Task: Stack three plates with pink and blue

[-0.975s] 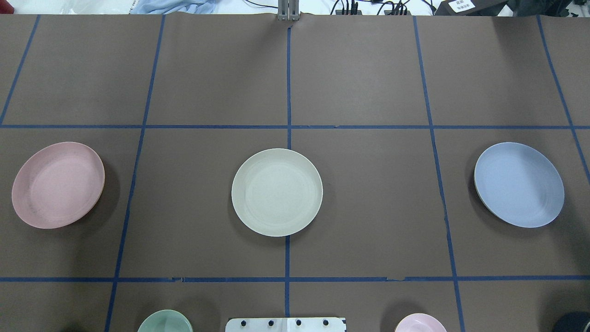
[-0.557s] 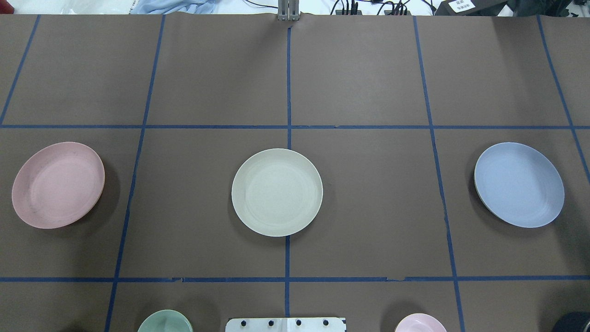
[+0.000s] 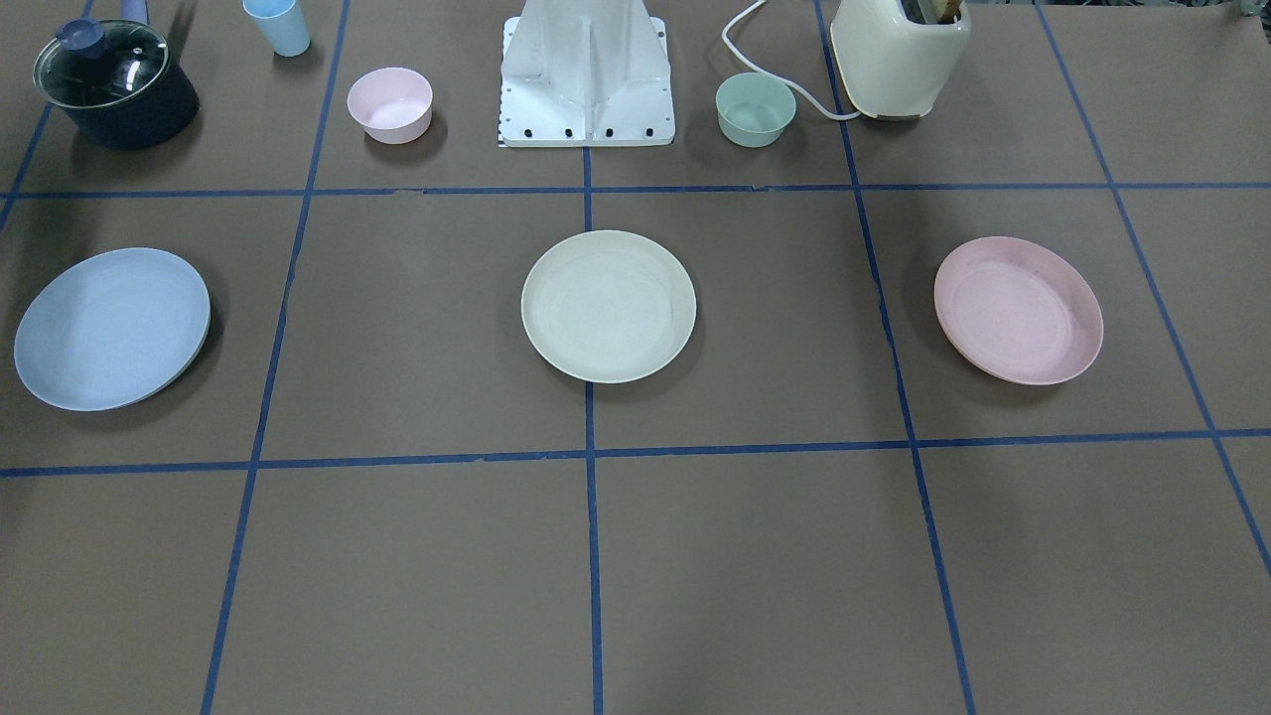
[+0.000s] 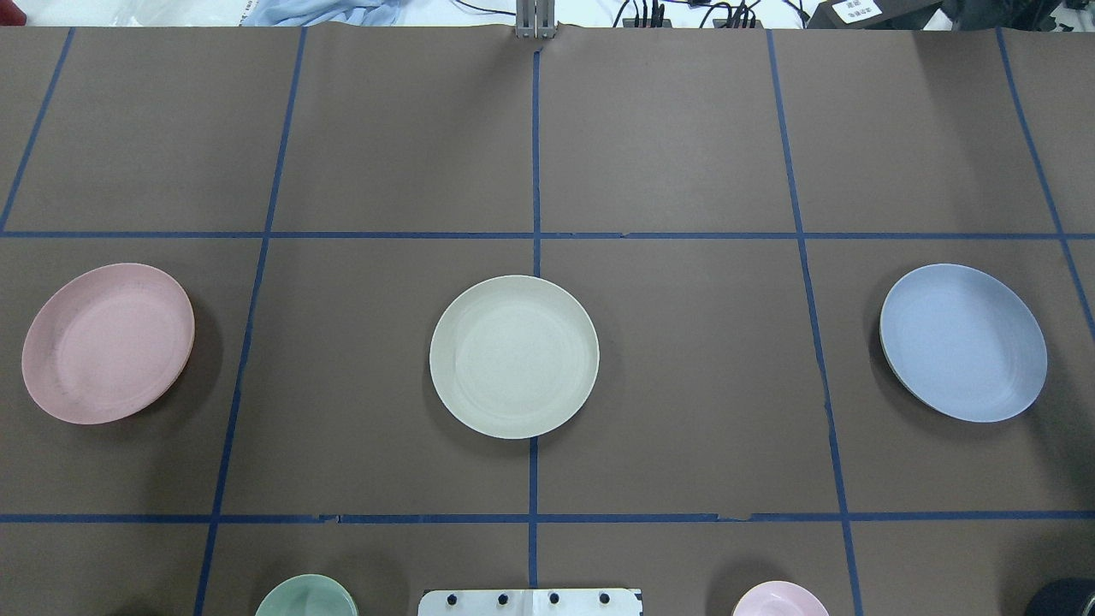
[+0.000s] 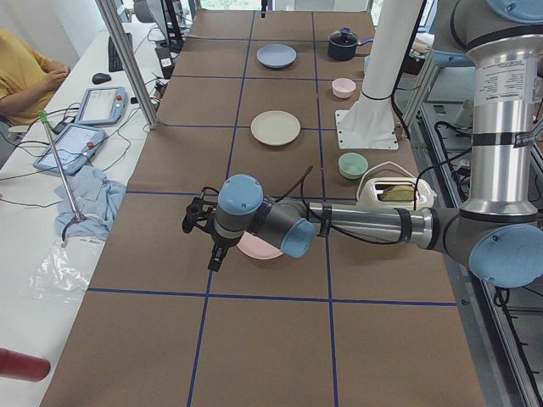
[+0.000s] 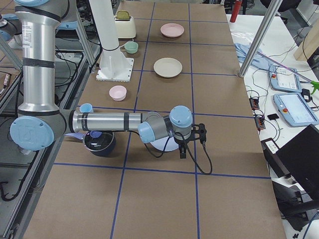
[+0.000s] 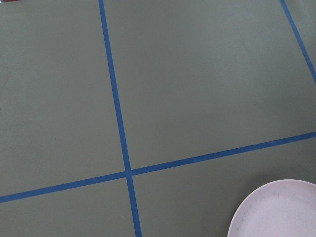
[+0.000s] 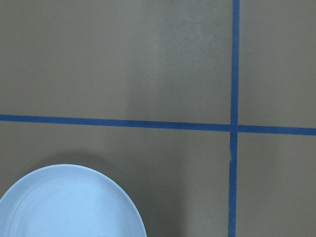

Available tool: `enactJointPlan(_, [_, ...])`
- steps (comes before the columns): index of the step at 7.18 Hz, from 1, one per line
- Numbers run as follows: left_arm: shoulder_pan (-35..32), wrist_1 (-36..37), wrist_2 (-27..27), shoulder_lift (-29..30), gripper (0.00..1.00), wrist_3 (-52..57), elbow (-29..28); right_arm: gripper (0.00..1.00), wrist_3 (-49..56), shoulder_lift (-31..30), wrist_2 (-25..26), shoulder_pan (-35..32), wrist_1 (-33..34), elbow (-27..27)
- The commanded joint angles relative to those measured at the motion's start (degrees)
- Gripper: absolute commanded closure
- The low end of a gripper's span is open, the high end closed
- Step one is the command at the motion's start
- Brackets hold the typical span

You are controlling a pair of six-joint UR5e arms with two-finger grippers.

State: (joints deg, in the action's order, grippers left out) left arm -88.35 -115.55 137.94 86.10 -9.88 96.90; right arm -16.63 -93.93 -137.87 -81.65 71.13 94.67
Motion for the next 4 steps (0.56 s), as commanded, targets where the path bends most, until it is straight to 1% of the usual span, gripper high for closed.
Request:
enactJointPlan(1, [0.2,-0.2,0.22,-0.23,0.01,-0.05,0.57,0.0,0.02,0.07,-0.12,3.59,-0.2,0.17])
enactJointPlan(4, [0.46,-0.47,0.31,-0.23,0.0,0.12,0.31,0.0,-1.73,0.07,0.58,6.93,-0.11,-0.27])
